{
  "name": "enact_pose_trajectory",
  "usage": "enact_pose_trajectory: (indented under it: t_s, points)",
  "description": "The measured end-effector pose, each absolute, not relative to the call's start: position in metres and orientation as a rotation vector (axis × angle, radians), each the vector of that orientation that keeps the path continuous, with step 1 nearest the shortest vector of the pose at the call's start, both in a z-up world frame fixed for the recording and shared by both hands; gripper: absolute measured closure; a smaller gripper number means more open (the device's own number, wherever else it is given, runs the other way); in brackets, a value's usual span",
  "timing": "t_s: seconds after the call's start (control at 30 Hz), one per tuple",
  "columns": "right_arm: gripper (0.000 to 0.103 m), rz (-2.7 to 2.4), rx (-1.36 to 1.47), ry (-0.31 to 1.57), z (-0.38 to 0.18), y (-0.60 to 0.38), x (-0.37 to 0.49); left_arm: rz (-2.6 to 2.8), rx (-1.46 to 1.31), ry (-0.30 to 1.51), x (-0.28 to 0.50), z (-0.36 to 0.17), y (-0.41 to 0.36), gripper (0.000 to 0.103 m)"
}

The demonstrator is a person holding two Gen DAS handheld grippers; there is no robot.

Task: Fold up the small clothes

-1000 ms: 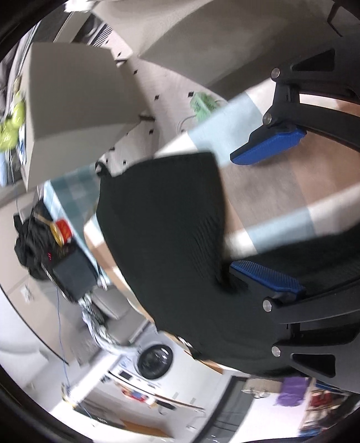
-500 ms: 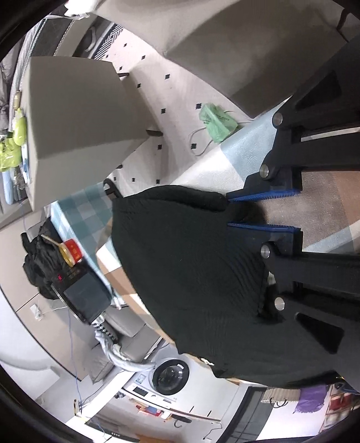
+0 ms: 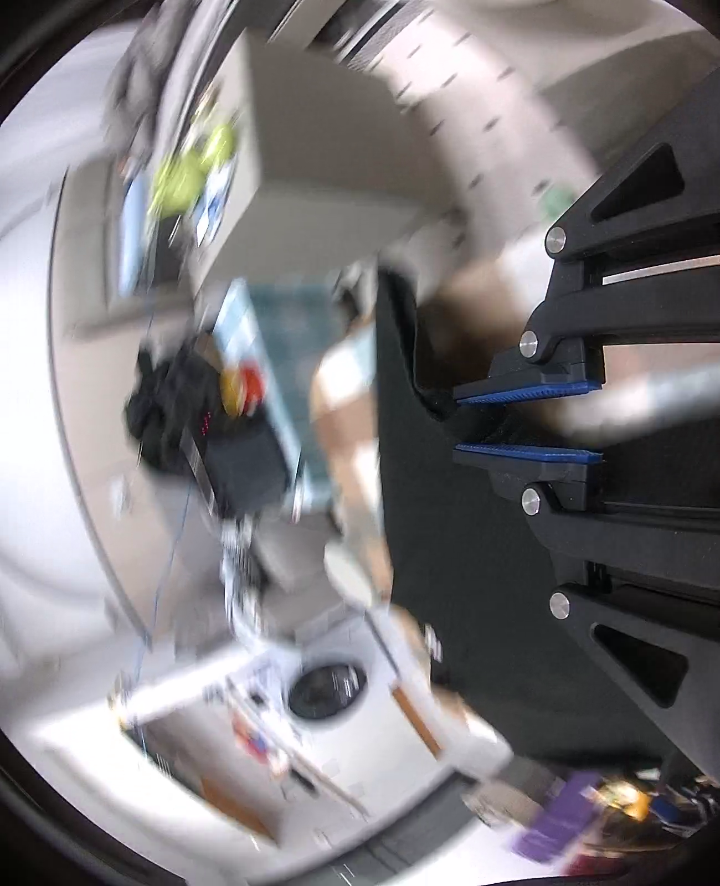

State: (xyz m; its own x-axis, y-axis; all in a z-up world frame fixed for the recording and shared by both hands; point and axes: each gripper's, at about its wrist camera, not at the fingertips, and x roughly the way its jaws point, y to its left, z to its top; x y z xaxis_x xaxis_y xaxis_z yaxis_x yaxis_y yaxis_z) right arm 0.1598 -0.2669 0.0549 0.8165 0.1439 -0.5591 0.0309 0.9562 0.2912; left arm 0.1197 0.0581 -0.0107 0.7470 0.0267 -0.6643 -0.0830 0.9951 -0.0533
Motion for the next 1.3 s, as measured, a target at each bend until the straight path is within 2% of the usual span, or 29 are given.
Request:
enact_pose_trajectory:
  t_s: [0.07, 0.17, 0.27, 0.43, 0.57, 0.87, 0.93, 0.97, 1.0, 1.03, 1.07, 1.3]
  points:
    - [0.089, 0.195, 0.231, 0.624, 0.059, -0.237, 0.171, 0.066, -0.080, 0.726, 0.117, -0.010, 0.059, 0.007]
    - [0.088, 0.432, 0.151, 0.750, 0.048, -0.179, 0.188, 0.076, -0.078, 0.735, 0.112, -0.011, 0.058, 0.007]
    - [0.083, 0.507, 0.075, 0.850, 0.028, -0.145, 0.192, 0.076, -0.084, 0.741, 0.108, -0.012, 0.060, 0.007]
    - [0.074, 0.393, 0.067, 0.901, 0.009, -0.153, 0.189, 0.088, -0.107, 0.745, 0.104, -0.011, 0.068, 0.007]
    - [0.063, 0.233, 0.033, 0.934, -0.005, -0.170, 0.193, 0.107, -0.116, 0.742, 0.102, -0.011, 0.078, 0.007]
    - [0.059, 0.189, -0.180, 0.949, -0.040, -0.119, 0.229, 0.142, -0.134, 0.743, 0.094, -0.008, 0.092, 0.007]
    - [0.060, 0.157, -0.196, 0.942, -0.047, -0.115, 0.235, 0.147, -0.127, 0.745, 0.094, -0.008, 0.093, 0.007]
    - [0.068, 0.139, -0.201, 0.936, -0.049, -0.116, 0.238, 0.153, -0.121, 0.745, 0.092, -0.008, 0.095, 0.007]
    - [0.084, 0.129, -0.196, 0.929, -0.050, -0.117, 0.240, 0.157, -0.120, 0.744, 0.092, -0.009, 0.095, 0.007]
    - [0.093, 0.144, -0.173, 0.922, -0.049, -0.120, 0.239, 0.160, -0.124, 0.744, 0.092, -0.009, 0.096, 0.007]
    - [0.097, 0.155, -0.161, 0.918, -0.047, -0.123, 0.236, 0.163, -0.130, 0.745, 0.091, -0.009, 0.098, 0.007]
    - [0.097, 0.400, -0.120, 0.910, -0.021, -0.128, 0.193, 0.185, -0.156, 0.747, 0.086, -0.012, 0.108, 0.007]
